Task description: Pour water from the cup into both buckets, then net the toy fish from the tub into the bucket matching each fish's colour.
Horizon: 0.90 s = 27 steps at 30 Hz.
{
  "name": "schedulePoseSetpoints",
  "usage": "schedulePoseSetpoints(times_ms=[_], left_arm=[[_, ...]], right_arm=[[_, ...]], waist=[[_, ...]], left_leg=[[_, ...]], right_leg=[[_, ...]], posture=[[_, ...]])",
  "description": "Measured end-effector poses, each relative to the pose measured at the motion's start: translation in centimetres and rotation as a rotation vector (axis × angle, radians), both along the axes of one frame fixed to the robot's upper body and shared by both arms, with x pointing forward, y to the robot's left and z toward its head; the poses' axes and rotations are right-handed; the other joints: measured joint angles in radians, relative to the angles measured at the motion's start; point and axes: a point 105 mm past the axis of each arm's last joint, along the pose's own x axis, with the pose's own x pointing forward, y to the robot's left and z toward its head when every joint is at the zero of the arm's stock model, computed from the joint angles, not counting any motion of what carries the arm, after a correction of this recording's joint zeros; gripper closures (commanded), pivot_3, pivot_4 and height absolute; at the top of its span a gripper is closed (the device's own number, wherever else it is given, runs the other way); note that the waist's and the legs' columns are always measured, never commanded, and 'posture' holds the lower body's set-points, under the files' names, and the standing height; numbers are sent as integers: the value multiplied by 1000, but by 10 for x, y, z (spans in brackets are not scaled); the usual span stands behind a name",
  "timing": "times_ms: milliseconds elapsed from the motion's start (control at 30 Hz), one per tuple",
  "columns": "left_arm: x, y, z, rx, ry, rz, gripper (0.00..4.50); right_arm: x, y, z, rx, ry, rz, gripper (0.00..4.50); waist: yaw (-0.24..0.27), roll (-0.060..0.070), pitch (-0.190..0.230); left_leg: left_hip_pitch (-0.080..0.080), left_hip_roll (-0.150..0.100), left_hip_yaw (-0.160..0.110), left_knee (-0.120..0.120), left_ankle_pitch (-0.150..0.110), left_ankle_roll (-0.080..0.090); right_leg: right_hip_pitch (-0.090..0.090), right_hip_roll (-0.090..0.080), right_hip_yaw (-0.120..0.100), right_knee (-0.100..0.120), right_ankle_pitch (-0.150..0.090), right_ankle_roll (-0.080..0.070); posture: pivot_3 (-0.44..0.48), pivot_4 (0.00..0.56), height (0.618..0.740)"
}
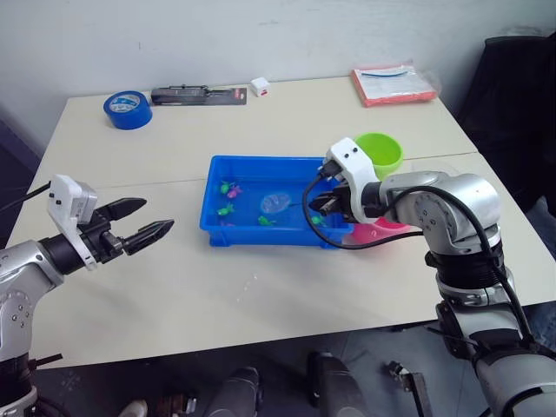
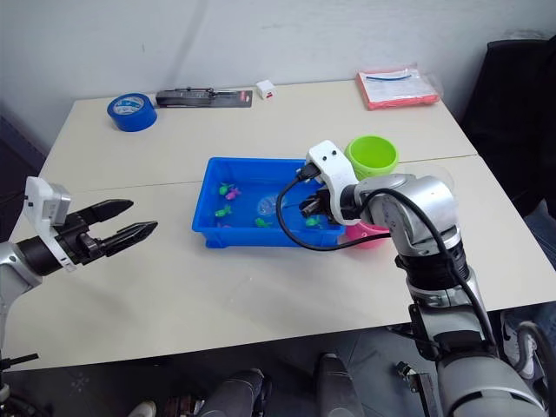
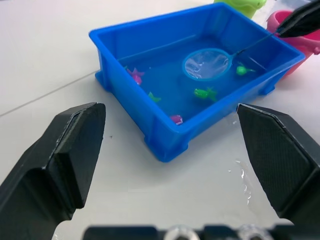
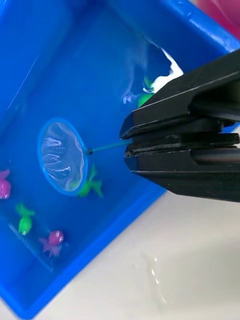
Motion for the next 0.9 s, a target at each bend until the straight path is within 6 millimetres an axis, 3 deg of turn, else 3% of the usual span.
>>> schedulePoseSetpoints(times_ms=[167,400,900], left_arm=[[-13,4,-7,33,38,-3,0],[-19,-1,-4,29,24,-20,0],[-23,-1,-1,27,9,-4,0]], right_arm=[[-1,3,0,-49,-47,62,3706],[-8,29,-4,-98,-113,222,3706],[2,42,-26,-329,-256,351,3706]], waist=[[-1,0,0],[1,0,0],[3,0,0]], left_leg=[[0,0,1,0,0,0],[0,0,2,0,0,0],[0,1,3,0,0,0]], right_leg=[[0,0,0,0,0,0],[-1,0,1,0,0,0],[-1,0,1,0,0,0]], posture=[[0,150,740],[0,150,740],[0,150,740]])
